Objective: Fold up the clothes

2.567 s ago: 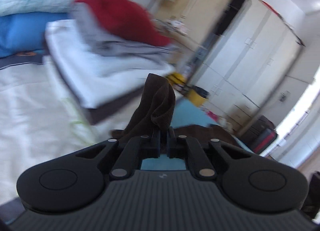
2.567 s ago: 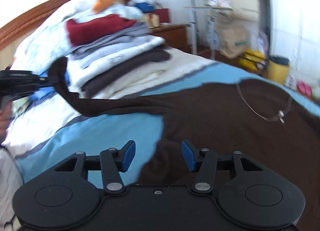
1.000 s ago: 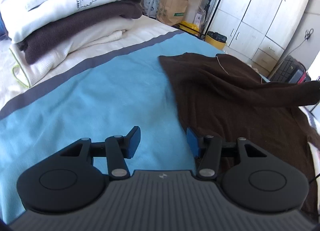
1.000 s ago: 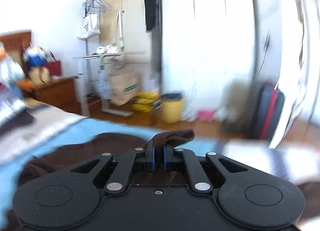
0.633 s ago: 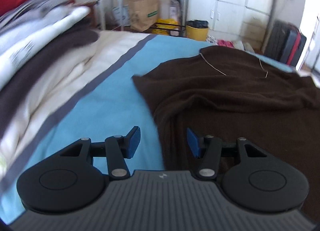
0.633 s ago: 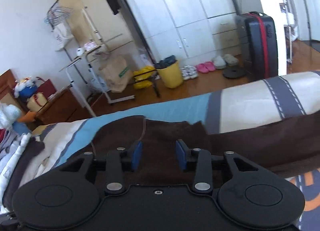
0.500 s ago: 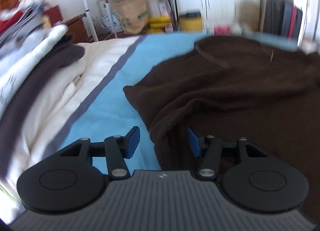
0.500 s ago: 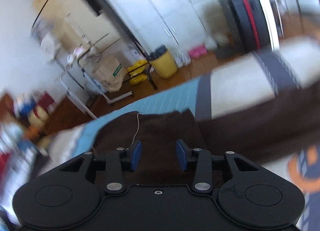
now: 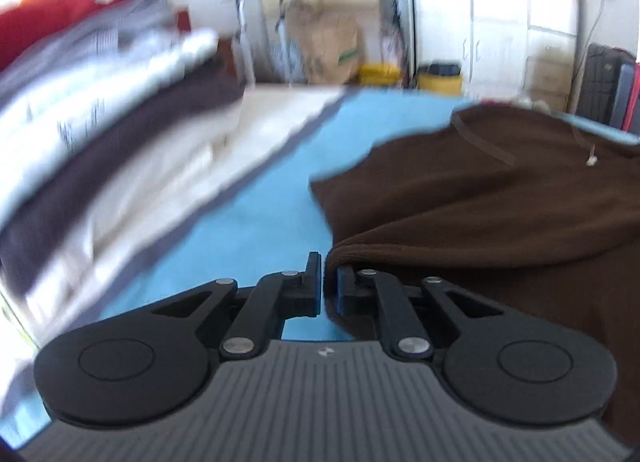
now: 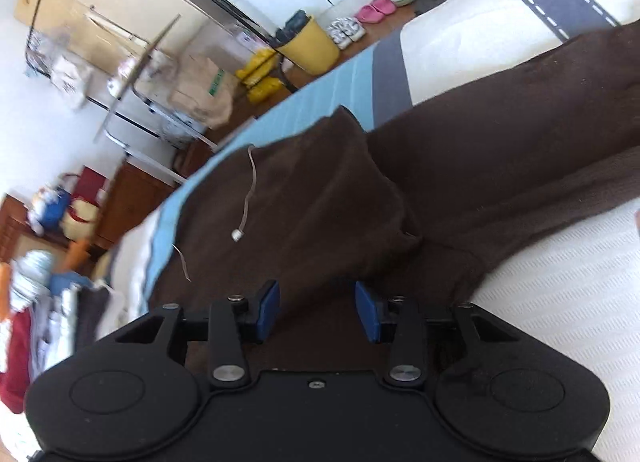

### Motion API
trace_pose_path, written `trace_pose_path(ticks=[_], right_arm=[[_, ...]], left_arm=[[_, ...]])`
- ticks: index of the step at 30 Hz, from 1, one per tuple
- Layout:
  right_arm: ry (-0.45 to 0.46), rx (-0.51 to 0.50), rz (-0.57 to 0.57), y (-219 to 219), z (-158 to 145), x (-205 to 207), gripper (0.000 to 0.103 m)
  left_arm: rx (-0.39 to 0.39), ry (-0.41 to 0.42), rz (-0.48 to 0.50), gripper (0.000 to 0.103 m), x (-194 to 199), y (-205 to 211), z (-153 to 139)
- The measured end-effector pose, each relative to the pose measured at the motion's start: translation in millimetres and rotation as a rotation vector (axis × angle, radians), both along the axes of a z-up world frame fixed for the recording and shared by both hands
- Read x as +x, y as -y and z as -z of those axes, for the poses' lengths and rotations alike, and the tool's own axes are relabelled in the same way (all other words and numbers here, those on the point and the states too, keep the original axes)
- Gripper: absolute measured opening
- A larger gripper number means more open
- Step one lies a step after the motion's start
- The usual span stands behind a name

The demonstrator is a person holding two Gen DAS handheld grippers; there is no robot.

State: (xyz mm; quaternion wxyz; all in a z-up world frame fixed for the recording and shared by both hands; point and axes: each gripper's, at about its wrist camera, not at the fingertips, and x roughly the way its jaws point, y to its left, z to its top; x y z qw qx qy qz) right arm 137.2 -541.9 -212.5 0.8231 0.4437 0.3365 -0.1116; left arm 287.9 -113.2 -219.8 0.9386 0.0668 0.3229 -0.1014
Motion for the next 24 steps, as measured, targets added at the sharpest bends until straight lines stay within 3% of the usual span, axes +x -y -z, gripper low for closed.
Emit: trace_pose_path(ticks=[3, 6, 7, 8, 10, 13, 17, 19, 21, 24], right_arm=[[-0.001, -0.043, 0.02, -4, 4, 3, 0.065], [0.047, -0.092, 0.062, -3, 10, 5, 0.065], [0.063, -0.109, 0.076, -3, 12, 6, 0.061], [0.079, -0.147, 0.093, -4, 13, 7, 0.055], [0.093, -0.259, 0.076, -11, 8, 11, 0.007], [0.172, -0.387, 0.043, -19, -20, 2, 0.008], [0.005, -0.514, -0.093, -23, -51, 6, 0.008], [-0.105, -0.579, -0.153, -25, -58, 6, 0.009], [-0.239, -0.654, -0.184, -26, -46, 3, 0.011], [-0.256, -0.641, -0.161, -13, -41, 2, 0.022]], left_arm=[[-0.028, -0.012, -0.016, 0.018, -1, -5, -1], [-0.076, -0.009, -0.019, 0.016, -3, -11, -5], [-0.103, 0.0, -0.011, 0.013, -5, -12, -6], [-0.141, 0.016, 0.014, 0.004, -7, -14, -8], [-0.202, 0.071, 0.087, 0.004, -13, -16, -15], [-0.208, 0.073, 0.112, 0.004, -20, -17, -23], [-0.272, -0.049, 0.08, 0.004, -11, -32, -12], [-0.262, -0.116, 0.088, 0.004, -8, -35, -5], [-0.214, -0.142, 0.119, 0.005, -10, -35, -4], [-0.17, -0.157, 0.162, 0.007, -12, -37, -11]])
